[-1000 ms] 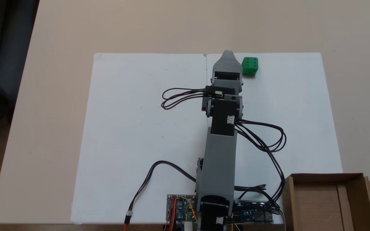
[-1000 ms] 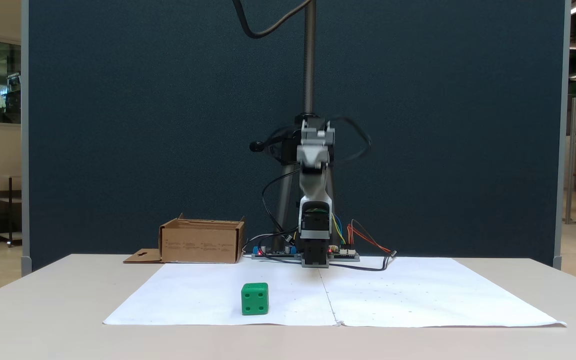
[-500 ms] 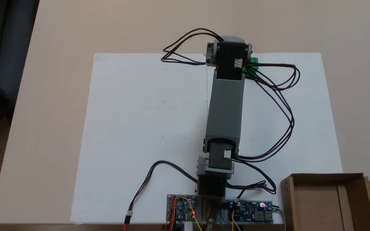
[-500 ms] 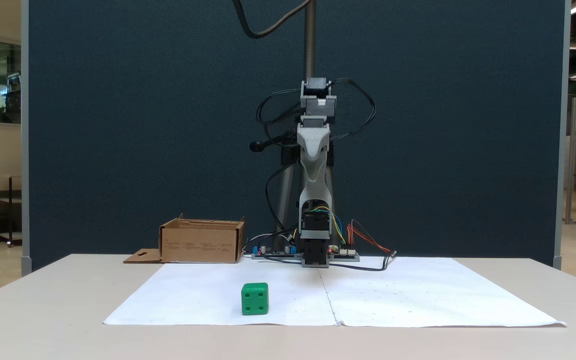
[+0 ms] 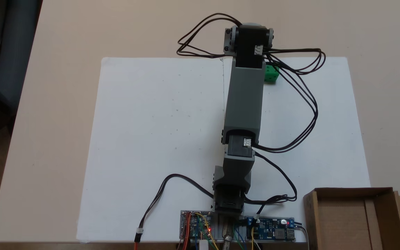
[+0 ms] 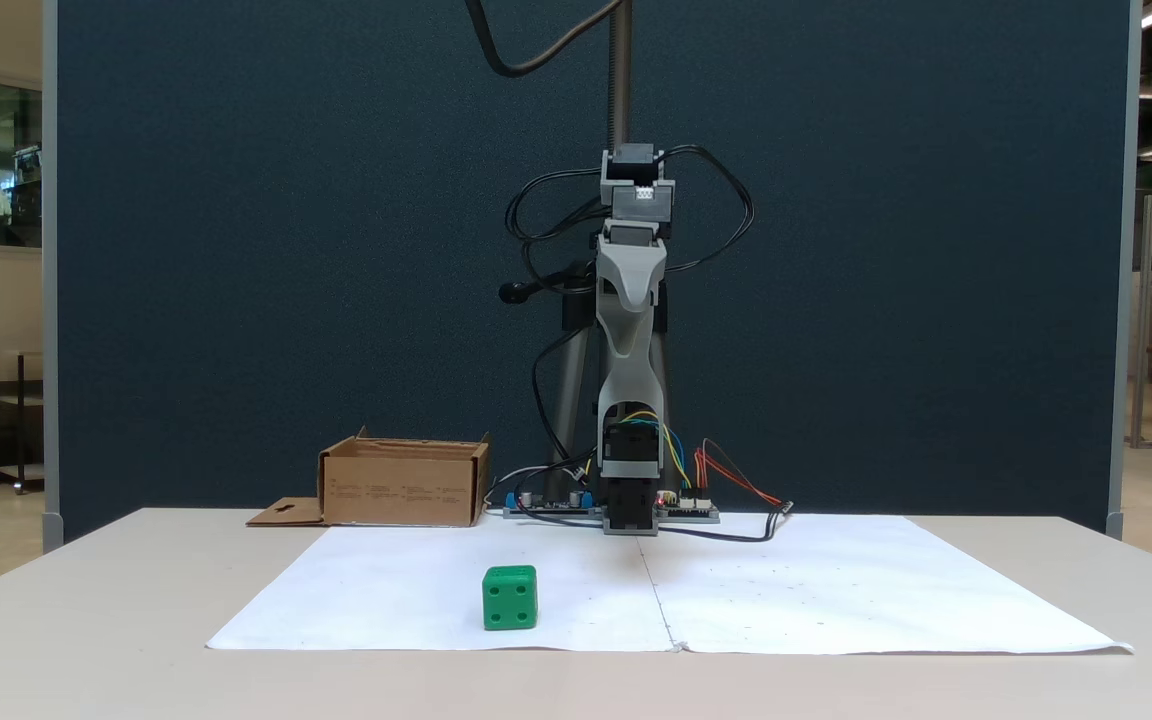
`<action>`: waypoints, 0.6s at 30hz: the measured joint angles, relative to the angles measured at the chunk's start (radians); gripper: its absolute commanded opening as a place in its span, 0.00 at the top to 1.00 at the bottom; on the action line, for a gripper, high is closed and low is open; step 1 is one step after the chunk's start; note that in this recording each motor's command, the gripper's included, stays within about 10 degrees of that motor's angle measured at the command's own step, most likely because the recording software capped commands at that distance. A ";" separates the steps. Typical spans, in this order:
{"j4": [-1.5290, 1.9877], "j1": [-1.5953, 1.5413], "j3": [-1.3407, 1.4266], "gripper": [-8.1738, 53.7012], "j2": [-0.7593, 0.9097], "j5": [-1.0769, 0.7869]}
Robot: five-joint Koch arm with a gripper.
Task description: Grasp a green dice and put it in the bin.
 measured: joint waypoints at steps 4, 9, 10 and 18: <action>0.002 0.018 -0.002 0.17 -0.014 -0.041; 0.002 0.043 -0.002 0.17 -0.014 -0.052; 0.002 0.046 -0.002 0.17 -0.018 -0.052; 0.006 0.055 -0.031 0.16 -0.041 -0.046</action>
